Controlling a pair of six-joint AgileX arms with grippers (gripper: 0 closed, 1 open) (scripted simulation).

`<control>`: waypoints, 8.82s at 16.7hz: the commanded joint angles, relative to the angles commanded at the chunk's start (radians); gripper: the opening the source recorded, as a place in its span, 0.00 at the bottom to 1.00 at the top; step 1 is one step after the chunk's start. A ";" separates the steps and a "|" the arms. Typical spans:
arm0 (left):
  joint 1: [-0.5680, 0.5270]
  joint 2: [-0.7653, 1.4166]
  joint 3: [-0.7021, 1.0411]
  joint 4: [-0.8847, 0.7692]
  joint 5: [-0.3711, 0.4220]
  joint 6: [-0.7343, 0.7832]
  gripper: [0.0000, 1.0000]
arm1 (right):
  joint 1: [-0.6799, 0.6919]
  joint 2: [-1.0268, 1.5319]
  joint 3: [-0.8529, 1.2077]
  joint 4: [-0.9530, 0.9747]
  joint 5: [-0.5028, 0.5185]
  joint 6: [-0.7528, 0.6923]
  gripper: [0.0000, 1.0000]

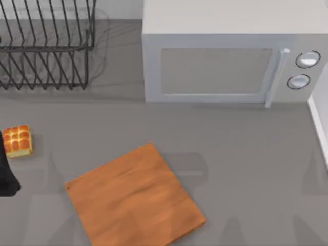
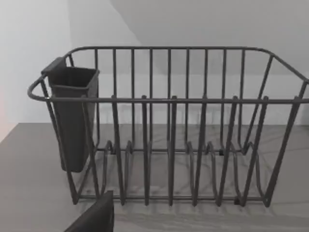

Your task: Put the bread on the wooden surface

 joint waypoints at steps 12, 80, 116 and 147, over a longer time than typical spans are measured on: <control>0.007 0.573 0.463 -0.328 -0.001 0.431 1.00 | 0.000 0.000 0.000 0.000 0.000 0.000 1.00; 0.020 1.938 1.519 -1.164 0.005 1.331 0.00 | 0.000 0.000 0.000 0.000 0.000 0.000 1.00; -0.730 1.791 1.251 -1.031 0.006 -0.710 0.00 | 0.000 0.000 0.000 0.000 0.000 0.000 1.00; -0.730 1.854 1.140 -0.856 0.006 -0.708 0.38 | 0.000 0.000 0.000 0.000 0.000 0.000 1.00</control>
